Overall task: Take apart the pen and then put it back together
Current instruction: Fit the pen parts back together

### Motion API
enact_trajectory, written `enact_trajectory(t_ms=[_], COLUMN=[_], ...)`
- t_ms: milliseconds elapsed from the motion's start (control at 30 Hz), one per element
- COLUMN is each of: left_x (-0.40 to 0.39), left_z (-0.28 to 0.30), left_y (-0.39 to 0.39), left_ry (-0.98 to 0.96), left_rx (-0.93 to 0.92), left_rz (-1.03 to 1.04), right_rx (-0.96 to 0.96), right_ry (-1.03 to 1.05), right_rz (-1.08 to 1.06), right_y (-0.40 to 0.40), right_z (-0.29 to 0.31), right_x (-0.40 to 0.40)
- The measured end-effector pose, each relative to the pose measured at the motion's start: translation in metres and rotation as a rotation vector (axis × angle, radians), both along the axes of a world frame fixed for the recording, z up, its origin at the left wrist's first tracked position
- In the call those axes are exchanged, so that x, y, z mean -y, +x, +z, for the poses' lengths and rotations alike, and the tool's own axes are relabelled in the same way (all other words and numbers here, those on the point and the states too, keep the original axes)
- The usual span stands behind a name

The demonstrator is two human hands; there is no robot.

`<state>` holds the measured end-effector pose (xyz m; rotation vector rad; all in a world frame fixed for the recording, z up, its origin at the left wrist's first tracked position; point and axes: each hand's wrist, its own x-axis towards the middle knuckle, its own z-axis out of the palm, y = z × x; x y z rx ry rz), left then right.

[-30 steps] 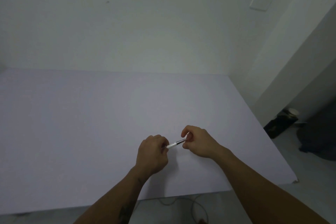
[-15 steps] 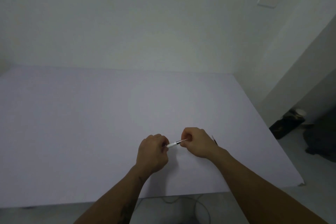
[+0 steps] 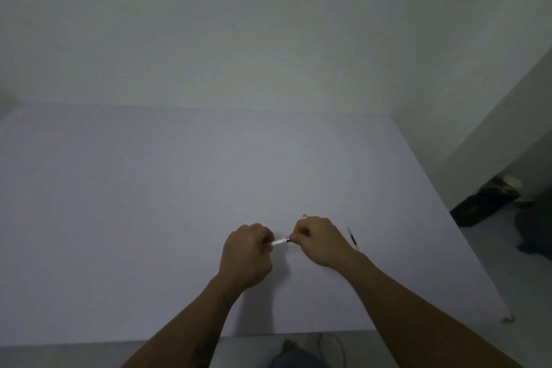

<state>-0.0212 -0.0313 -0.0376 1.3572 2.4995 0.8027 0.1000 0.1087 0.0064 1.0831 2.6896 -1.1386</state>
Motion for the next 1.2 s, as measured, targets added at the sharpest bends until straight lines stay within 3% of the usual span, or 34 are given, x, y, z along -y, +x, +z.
enact_trajectory(t_ms=[367,900,1200], left_x=[-0.042,-0.06,-0.072], left_z=[0.014,0.017,0.019], left_y=[-0.006,-0.01,-0.012], left_ry=[-0.071,-0.195,-0.212], left_rx=[-0.042,-0.015,-0.012], left_rz=[0.043,0.045,-0.009], right_rx=[-0.091,-0.019,-0.014], right_ry=[-0.123,-0.265,-0.162], right_rz=[-0.018,0.062,0.063], right_y=[-0.004,-0.02,-0.017], right_z=[-0.007,-0.019,-0.023], right_x=[-0.052,-0.083,-0.082])
